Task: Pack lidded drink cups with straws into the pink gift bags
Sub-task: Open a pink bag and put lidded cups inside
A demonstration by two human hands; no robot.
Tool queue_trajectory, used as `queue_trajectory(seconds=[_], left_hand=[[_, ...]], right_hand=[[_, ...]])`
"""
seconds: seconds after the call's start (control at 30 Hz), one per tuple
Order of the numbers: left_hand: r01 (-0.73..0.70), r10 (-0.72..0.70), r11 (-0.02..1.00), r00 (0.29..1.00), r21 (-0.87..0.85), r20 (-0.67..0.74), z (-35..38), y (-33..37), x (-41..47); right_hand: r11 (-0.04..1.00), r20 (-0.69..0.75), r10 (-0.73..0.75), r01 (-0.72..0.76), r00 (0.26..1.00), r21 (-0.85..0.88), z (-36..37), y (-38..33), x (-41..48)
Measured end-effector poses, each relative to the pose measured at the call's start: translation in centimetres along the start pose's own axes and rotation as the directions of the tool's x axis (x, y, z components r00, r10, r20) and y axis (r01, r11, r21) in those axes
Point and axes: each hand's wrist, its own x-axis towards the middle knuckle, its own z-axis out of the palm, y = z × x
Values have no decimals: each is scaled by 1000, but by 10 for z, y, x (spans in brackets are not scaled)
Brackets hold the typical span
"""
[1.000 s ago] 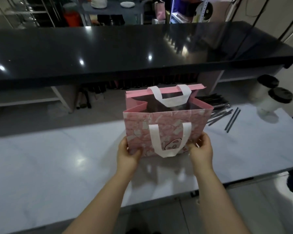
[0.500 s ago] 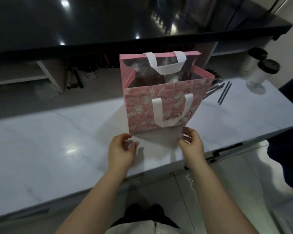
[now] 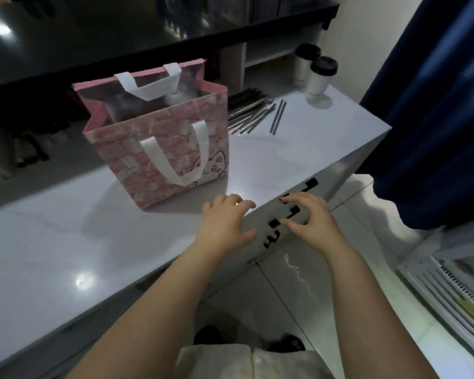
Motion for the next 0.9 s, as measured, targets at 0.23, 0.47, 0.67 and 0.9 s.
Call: queue_trajectory(seconds=[0.23,0.47,0.67,0.9], left_hand=[[54,-62,994,994,98,86,70,125,38],[12,-33,993,984,120,173,141,228,70],[69,-74,996,993,51,97,149,261,89],[193,-193,981,981,-9,11,116,252,146]], right_hand=[[978,143,131,-104,981,-181,-60,93,-34],[955,71,259,-245,963,-166,-128,204,-71],[969,23,243,-242,970,-52,-153,236,-69],[982,20,187,-187,982,-26,-185,238,-21]])
